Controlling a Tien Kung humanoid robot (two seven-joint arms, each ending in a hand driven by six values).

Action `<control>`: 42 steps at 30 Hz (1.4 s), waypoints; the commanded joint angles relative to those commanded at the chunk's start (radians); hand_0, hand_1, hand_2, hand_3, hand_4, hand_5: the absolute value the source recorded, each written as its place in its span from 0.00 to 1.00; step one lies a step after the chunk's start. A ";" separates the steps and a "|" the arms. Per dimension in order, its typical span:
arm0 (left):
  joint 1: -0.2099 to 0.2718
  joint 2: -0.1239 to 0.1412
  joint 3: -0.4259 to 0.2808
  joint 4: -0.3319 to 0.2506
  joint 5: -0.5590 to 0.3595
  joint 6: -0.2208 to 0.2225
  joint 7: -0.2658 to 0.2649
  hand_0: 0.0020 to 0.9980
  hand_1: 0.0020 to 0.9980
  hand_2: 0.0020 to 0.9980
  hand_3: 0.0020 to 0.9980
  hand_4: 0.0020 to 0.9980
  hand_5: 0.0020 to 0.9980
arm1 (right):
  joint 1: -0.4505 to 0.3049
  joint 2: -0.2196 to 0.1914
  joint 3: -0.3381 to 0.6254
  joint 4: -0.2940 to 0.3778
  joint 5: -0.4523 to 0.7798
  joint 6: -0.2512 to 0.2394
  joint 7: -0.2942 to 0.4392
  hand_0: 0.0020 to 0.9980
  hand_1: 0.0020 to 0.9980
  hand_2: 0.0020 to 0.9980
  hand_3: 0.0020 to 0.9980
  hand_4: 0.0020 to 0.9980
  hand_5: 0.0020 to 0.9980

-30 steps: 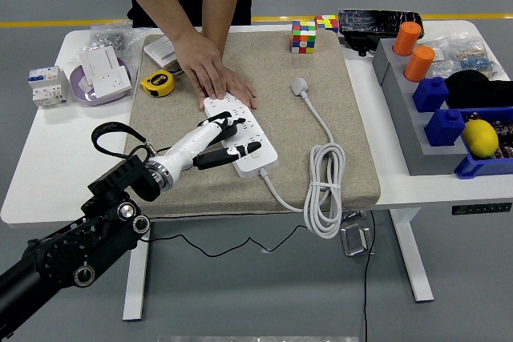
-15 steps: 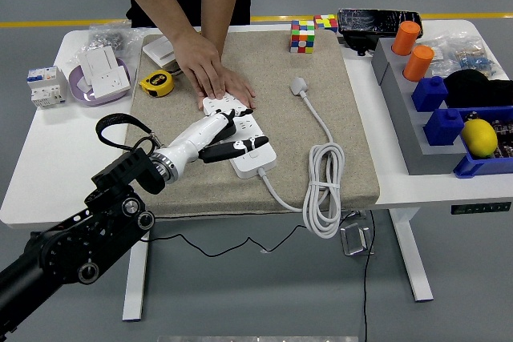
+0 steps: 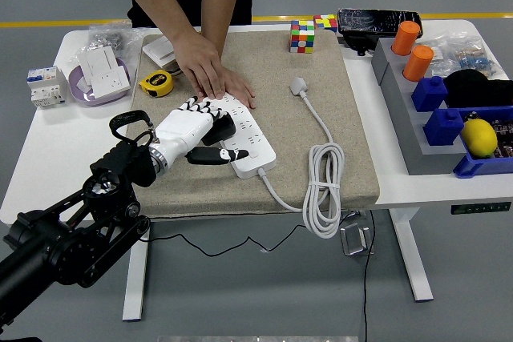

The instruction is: Pick up the plug,place it near the board,insert it into the board,press the button

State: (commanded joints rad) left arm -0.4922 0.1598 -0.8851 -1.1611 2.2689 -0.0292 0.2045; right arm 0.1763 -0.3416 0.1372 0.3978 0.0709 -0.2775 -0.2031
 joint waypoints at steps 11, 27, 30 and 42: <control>0.002 -0.003 0.002 0.011 0.000 0.007 -0.013 1.00 1.00 1.00 0.94 1.00 1.00 | -0.003 -0.001 -0.003 0.000 0.002 0.000 0.000 0.85 0.77 0.74 0.77 1.00 1.00; -0.016 -0.008 0.047 0.037 0.000 0.000 -0.018 1.00 1.00 1.00 0.94 1.00 1.00 | -0.003 -0.003 -0.005 0.001 0.001 0.000 0.000 0.85 0.77 0.74 0.77 1.00 1.00; -0.017 -0.010 0.049 0.037 0.000 0.001 -0.019 1.00 1.00 1.00 0.94 1.00 1.00 | -0.003 -0.003 -0.005 0.001 0.001 0.000 0.000 0.85 0.77 0.74 0.77 1.00 1.00; -0.018 -0.008 0.040 0.031 0.000 0.009 -0.022 1.00 1.00 1.00 0.93 1.00 1.00 | 0.000 -0.002 -0.001 0.001 -0.001 -0.001 0.000 0.85 0.77 0.74 0.77 1.00 1.00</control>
State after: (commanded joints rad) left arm -0.5104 0.1513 -0.8454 -1.1305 2.2689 -0.0199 0.1822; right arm 0.1767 -0.3435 0.1360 0.3988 0.0699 -0.2784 -0.2035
